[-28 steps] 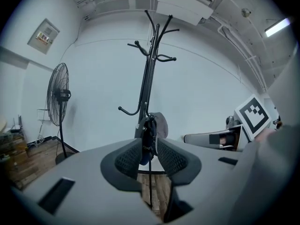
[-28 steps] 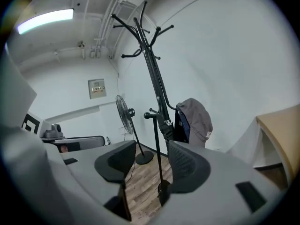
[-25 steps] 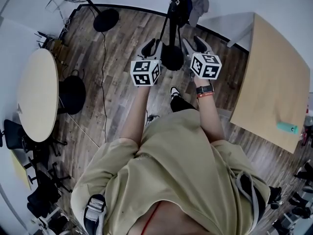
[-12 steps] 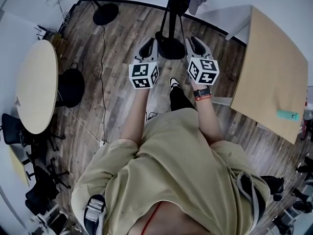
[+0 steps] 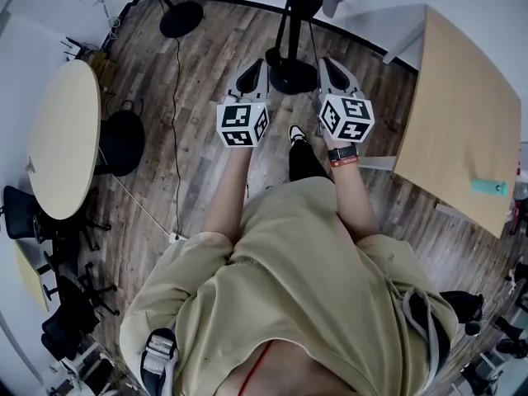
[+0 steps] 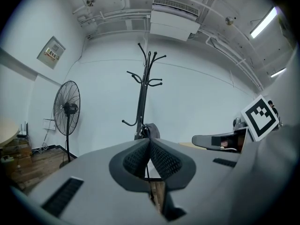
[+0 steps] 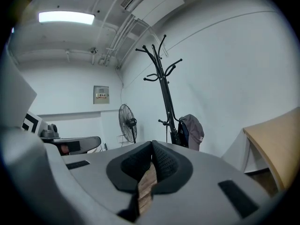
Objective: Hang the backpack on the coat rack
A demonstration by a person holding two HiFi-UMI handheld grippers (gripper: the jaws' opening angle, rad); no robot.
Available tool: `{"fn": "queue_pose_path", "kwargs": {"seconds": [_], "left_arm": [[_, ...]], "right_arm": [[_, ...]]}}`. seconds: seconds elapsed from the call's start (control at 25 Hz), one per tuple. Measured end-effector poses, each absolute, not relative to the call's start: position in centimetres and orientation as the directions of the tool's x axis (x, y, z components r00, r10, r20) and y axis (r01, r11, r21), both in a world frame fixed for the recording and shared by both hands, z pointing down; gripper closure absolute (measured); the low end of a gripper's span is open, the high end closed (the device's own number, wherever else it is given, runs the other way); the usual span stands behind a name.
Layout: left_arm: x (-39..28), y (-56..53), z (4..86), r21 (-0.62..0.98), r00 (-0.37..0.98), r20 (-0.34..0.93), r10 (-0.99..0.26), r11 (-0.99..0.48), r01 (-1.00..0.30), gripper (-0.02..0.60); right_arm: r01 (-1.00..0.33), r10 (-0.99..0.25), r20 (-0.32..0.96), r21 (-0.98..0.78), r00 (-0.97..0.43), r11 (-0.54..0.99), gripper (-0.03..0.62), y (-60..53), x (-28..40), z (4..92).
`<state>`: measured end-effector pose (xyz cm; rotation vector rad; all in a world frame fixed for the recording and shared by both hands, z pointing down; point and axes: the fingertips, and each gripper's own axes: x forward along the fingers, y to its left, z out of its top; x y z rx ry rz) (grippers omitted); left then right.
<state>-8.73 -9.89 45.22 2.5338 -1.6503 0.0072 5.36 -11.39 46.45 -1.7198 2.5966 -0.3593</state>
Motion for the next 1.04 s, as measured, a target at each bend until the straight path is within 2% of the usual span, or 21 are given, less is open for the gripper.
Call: {"fn": "queue_pose_path", "kwargs": {"seconds": [1.04], "left_arm": [[-6.8, -11.1, 46.8, 0.133, 0.449, 0.1, -0.888, -0.435, -0.891, 0.557]], "right_arm": [[-0.909, -0.905, 0.16, -0.212, -0.393, 0.358, 0.579, -11.3, 7.1, 47.6]]}}
